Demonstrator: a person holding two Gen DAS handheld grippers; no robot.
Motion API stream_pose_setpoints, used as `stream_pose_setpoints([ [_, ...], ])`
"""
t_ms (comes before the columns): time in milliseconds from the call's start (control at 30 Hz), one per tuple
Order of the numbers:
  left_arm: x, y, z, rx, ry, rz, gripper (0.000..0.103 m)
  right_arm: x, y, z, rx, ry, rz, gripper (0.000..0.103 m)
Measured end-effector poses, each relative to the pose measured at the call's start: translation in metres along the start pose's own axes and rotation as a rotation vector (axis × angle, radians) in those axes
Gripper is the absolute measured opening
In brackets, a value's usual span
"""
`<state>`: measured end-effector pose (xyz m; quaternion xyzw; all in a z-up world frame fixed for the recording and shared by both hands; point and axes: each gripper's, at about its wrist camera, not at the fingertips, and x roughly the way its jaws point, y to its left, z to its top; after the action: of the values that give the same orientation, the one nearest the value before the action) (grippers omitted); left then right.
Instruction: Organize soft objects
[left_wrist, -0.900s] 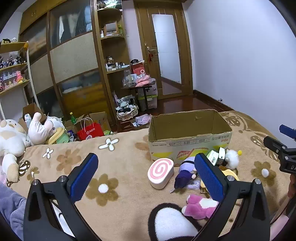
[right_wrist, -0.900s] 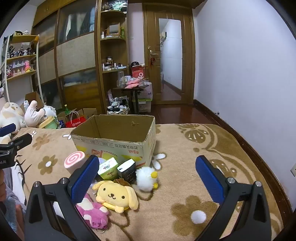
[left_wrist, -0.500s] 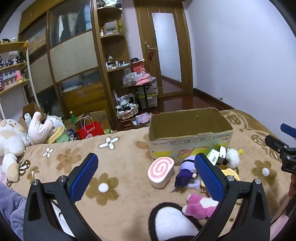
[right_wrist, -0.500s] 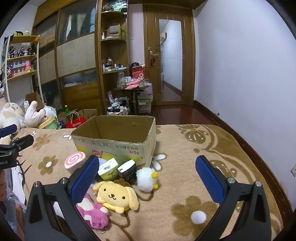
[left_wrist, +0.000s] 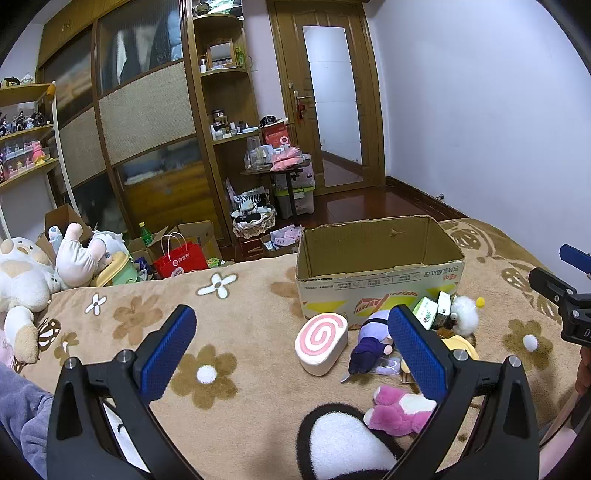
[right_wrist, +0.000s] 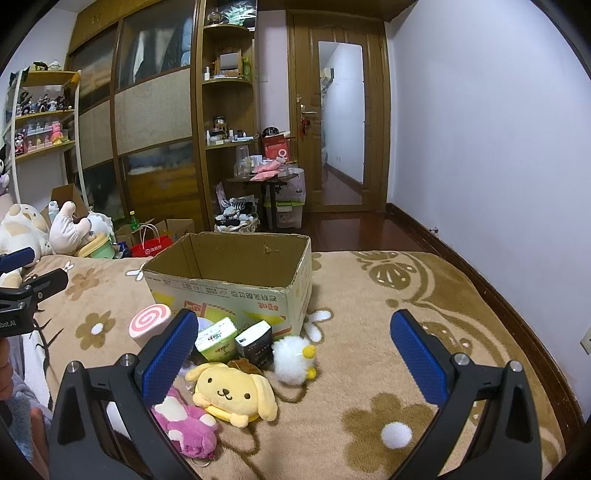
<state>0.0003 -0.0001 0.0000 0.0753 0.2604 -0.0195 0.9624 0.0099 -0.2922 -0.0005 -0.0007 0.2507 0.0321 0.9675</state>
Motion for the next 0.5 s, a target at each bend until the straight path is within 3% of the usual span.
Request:
stream_pose_setpoints([
  [500, 0.0039, 0.0045, 0.0049, -0.003, 0.003, 0.008, 0.102, 0.0, 0.0006, -0.0009, -0.002, -0.005, -0.001, 0.103],
])
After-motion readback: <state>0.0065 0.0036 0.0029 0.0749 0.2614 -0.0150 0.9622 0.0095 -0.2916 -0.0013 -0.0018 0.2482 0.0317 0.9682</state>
